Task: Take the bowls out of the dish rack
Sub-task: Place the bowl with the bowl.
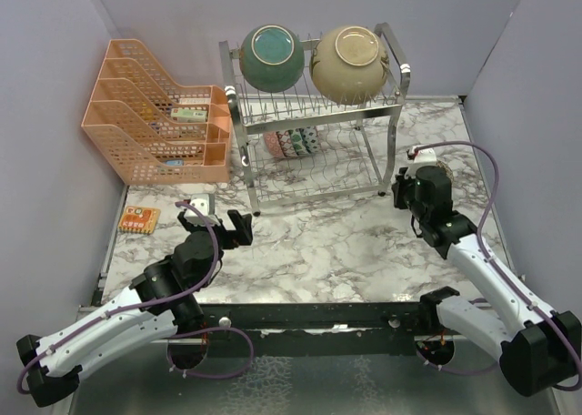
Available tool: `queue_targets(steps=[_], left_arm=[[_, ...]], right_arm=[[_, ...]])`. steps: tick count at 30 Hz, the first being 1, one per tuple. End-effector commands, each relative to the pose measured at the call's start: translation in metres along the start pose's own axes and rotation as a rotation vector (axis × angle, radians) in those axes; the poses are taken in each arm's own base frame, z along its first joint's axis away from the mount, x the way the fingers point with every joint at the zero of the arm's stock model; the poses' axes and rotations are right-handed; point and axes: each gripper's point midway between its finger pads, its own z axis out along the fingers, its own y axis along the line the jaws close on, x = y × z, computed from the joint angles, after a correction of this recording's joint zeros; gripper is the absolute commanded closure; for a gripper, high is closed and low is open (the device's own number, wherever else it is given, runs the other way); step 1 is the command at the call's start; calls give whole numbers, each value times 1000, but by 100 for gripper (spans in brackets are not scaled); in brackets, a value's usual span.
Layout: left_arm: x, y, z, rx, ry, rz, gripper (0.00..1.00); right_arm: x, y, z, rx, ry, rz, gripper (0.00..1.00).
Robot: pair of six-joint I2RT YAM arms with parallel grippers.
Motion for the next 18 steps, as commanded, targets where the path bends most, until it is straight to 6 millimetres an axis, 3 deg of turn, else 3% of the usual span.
queue_targets(steps=[1,18], left_arm=[[3,-6,1,35,2,-1,6],[0,-8,0,41,0,-5,6]], right_arm=[[-43,-26,-5,167,-95,24,98],[-88,-79,39,522,-116,-133,98]])
